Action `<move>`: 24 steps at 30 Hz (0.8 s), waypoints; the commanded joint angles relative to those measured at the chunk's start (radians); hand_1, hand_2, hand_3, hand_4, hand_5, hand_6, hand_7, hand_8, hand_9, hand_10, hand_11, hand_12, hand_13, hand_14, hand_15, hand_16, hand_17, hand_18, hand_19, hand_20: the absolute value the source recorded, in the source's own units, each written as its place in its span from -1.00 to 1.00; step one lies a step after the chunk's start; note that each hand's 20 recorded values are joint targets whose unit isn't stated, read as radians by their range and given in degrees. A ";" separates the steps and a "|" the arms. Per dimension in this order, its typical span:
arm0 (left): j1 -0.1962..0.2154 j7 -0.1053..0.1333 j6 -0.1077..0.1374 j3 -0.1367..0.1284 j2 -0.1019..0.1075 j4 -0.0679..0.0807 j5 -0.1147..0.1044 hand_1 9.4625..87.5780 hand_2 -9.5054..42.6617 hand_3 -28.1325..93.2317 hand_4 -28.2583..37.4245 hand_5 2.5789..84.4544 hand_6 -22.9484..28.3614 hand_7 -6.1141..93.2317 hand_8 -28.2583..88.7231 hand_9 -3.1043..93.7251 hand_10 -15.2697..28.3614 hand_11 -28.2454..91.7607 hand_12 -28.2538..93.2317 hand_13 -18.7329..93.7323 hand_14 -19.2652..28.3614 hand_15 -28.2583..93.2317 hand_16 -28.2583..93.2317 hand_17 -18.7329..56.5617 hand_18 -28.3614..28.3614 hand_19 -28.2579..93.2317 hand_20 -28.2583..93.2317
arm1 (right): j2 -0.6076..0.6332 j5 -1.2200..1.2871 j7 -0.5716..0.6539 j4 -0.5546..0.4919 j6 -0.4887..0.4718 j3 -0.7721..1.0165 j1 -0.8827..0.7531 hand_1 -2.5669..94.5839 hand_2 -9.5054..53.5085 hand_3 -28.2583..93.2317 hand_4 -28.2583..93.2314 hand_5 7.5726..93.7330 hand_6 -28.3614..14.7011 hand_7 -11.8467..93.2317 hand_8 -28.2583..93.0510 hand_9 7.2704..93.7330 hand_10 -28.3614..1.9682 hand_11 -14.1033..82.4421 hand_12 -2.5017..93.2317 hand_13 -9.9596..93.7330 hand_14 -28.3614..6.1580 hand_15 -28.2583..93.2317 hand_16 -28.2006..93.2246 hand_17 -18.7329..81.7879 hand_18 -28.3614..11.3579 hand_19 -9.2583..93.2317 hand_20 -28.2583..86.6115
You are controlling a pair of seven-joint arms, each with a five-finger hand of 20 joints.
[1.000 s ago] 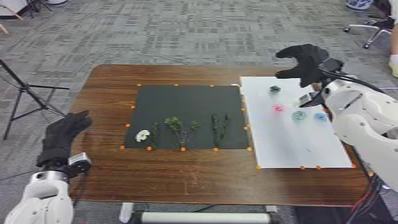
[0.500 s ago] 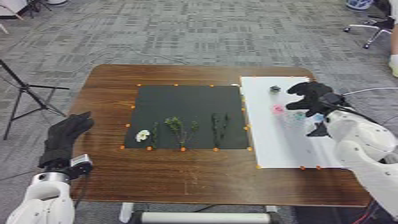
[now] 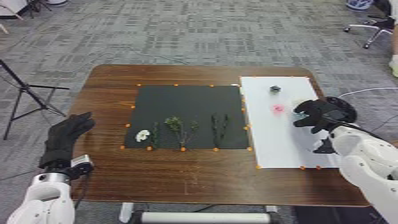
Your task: Arrange flowers
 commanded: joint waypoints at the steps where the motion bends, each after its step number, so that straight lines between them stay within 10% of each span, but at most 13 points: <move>1: 0.011 -0.005 -0.009 -0.004 -0.009 -0.007 0.001 -0.63 -0.35 0.55 -1.00 0.23 0.07 -0.62 -0.63 0.13 0.41 -0.17 -0.34 0.05 0.57 -0.22 -0.52 -0.31 0.41 -0.36 -0.24 | 0.003 -0.033 -0.021 0.026 0.132 -0.082 0.005 -0.11 -1.00 0.59 -0.80 0.07 0.37 -0.43 -0.69 0.22 0.00 -0.38 -0.54 0.65 0.21 0.51 -0.07 0.30 -0.48 0.91 0.39; 9: 0.002 -0.010 -0.012 -0.005 0.000 -0.004 0.001 -0.63 -0.35 0.55 -1.00 0.23 0.07 -0.62 -0.63 0.13 0.41 -0.17 -0.34 0.05 0.57 -0.22 -0.52 -0.31 0.41 -0.36 -0.24 | 0.045 -0.052 -0.054 0.060 0.380 -0.204 0.126 0.23 -0.98 0.43 -0.84 0.53 0.46 -0.30 -0.48 0.75 0.25 -0.46 -0.28 0.79 0.42 0.51 -0.02 0.42 -0.40 1.00 0.39; 24: -0.014 -0.016 -0.006 -0.007 0.022 0.016 -0.009 -0.66 -0.31 0.53 -1.00 0.23 0.07 -0.62 -0.63 0.13 0.41 -0.17 -0.34 0.05 0.58 -0.22 -0.52 -0.31 0.41 -0.36 -0.24 | -0.029 0.056 -0.145 0.029 0.266 -0.799 0.917 0.23 -1.00 0.45 -0.83 0.59 0.46 -0.31 -0.48 0.80 0.22 -0.51 -0.25 0.79 0.45 0.51 0.01 0.43 -0.37 1.00 0.41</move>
